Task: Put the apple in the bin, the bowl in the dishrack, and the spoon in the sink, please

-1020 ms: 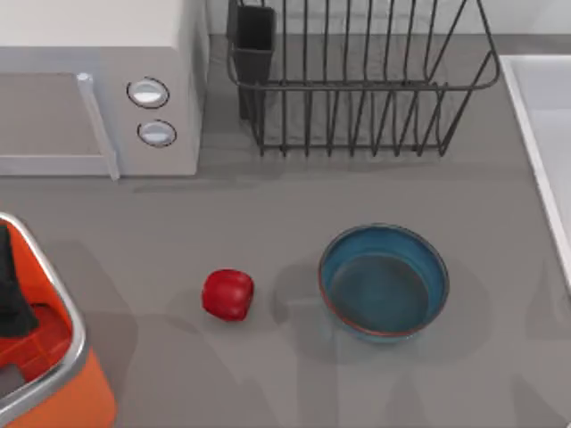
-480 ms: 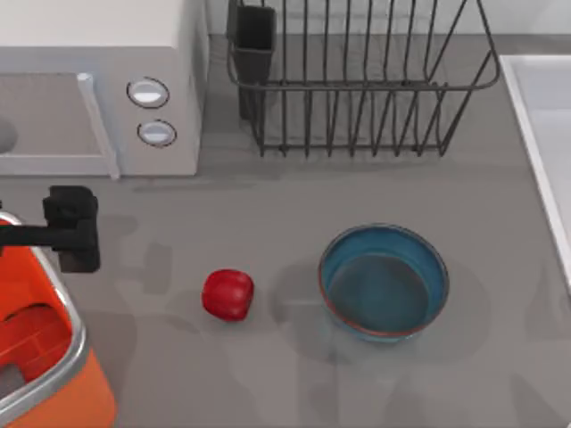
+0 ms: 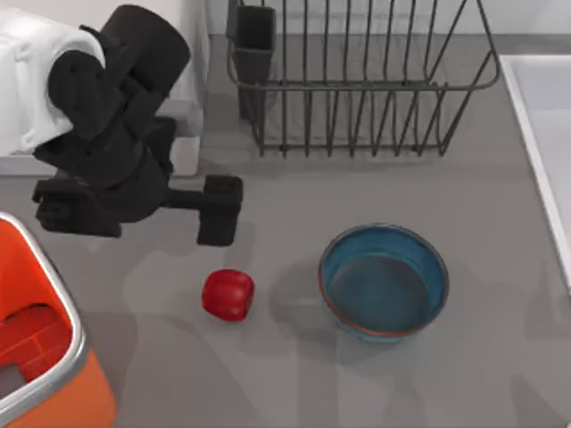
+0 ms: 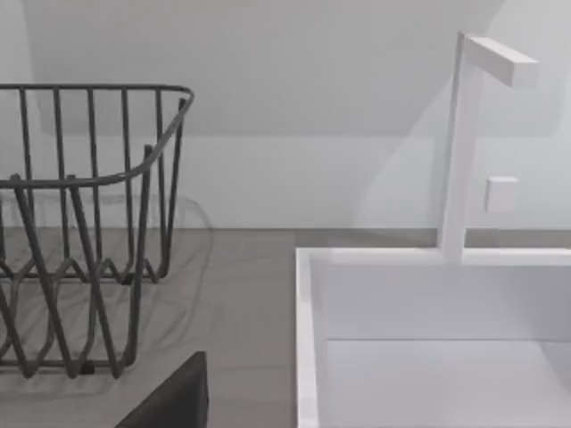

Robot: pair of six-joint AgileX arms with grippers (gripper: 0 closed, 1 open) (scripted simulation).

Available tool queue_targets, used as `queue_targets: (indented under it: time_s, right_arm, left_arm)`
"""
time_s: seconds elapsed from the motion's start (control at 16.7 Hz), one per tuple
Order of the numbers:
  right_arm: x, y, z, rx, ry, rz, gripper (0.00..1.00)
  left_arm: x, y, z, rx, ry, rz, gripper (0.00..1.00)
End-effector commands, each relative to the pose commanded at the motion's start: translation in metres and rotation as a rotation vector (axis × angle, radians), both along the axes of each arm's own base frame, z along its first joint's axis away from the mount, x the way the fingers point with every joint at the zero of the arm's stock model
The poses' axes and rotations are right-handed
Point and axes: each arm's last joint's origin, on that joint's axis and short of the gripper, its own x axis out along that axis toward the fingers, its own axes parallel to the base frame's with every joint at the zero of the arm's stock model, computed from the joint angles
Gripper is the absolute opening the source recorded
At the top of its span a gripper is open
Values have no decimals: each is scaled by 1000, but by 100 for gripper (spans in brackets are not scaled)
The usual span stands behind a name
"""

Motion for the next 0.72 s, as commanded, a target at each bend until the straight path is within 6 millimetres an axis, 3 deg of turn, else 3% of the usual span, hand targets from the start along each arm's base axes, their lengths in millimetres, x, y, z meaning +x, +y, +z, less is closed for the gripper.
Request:
queue_targets:
  time_s: [0.36, 0.48, 0.72]
  right_arm:
    - [0, 0, 0, 0, 0, 0, 100]
    - [0, 0, 0, 0, 0, 0, 100]
    - [0, 0, 0, 0, 0, 0, 100]
  left_arm:
    - [35, -66, -43, 140, 251, -37, 100]
    - [38, -76, -50, 159, 278, -42, 100]
    - [38, -78, -51, 162, 283, -43, 100]
